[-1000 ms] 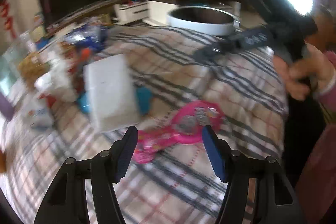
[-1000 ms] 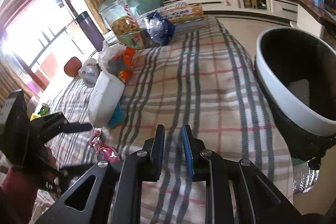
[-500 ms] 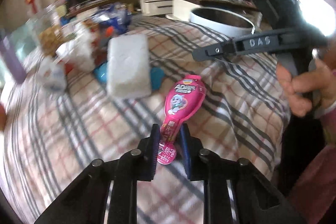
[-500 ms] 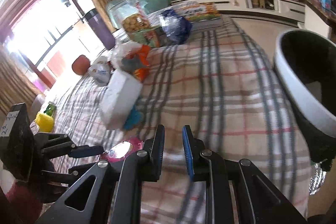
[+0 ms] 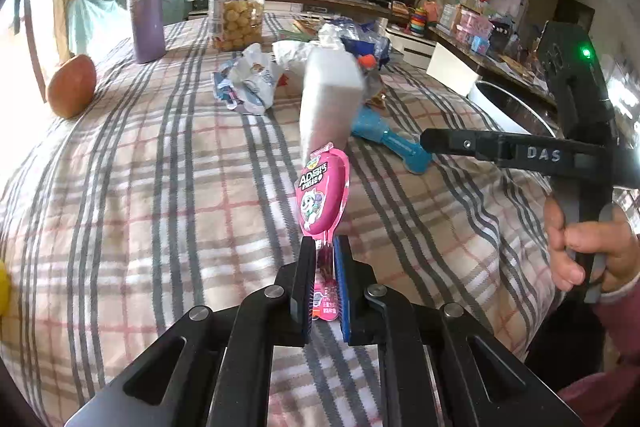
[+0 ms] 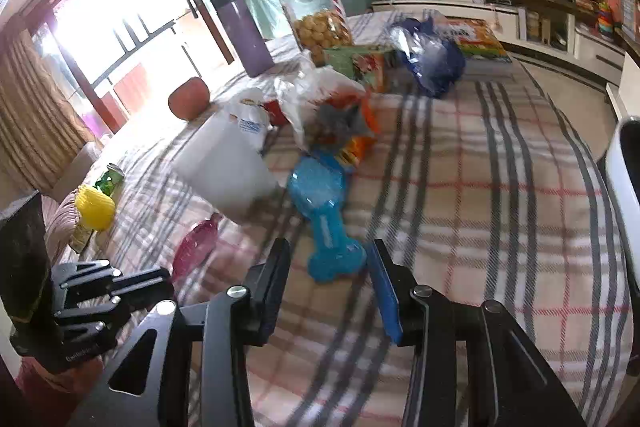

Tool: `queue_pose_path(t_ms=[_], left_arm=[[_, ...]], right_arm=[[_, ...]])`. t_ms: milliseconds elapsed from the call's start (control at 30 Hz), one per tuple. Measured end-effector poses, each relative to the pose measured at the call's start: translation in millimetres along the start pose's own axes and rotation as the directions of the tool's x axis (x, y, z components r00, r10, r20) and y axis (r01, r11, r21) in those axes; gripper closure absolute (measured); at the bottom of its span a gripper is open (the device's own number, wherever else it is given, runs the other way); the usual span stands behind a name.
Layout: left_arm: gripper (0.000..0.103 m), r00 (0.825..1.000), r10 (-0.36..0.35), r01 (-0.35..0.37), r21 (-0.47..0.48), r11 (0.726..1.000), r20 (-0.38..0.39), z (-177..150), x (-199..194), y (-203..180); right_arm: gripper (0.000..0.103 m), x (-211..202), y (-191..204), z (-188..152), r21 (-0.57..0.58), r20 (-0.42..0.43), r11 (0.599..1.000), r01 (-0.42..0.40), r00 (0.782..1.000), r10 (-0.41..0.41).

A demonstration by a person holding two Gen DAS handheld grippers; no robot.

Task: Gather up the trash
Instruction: 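Grasp the pink candy package with the left tool while the right tool grasps the blue one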

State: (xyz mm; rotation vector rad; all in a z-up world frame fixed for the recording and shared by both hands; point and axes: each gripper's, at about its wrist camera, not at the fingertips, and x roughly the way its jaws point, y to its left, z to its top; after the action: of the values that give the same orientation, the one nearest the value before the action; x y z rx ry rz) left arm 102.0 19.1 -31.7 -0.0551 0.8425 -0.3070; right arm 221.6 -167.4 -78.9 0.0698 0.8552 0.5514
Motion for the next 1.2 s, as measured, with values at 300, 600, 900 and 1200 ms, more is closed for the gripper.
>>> queue_pose_path(t_ms=[300, 600, 900, 1200], left_arm=[[0.079, 1.0, 0.023, -0.023, -0.06, 0.998, -0.008, 7.7, 13.3, 2.7], [0.075, 0.999, 0.038, -0.039, -0.091, 0.995, -0.018, 15.2, 32.5, -3.4], [0.085, 1.0, -0.014, 0.013, -0.062, 0.998, -0.019, 16.9, 33.1, -32.2], [0.085, 0.996, -0.074, 0.073, -0.022, 0.997, -0.048, 36.1, 56.2, -68.4]], right_arm=[[0.041, 30.6, 7.7, 7.3, -0.044, -0.031, 0.997, 0.067, 0.997, -0.069], [0.082, 29.6, 6.0, 0.0, -0.072, -0.05, 0.991, 0.114, 0.992, -0.118], [0.082, -10.7, -19.9, -21.3, 0.027, -0.037, 0.998, 0.062, 0.997, -0.061], [0.082, -51.9, -57.1, -36.0, 0.107, -0.001, 0.988, 0.114, 0.993, -0.115]])
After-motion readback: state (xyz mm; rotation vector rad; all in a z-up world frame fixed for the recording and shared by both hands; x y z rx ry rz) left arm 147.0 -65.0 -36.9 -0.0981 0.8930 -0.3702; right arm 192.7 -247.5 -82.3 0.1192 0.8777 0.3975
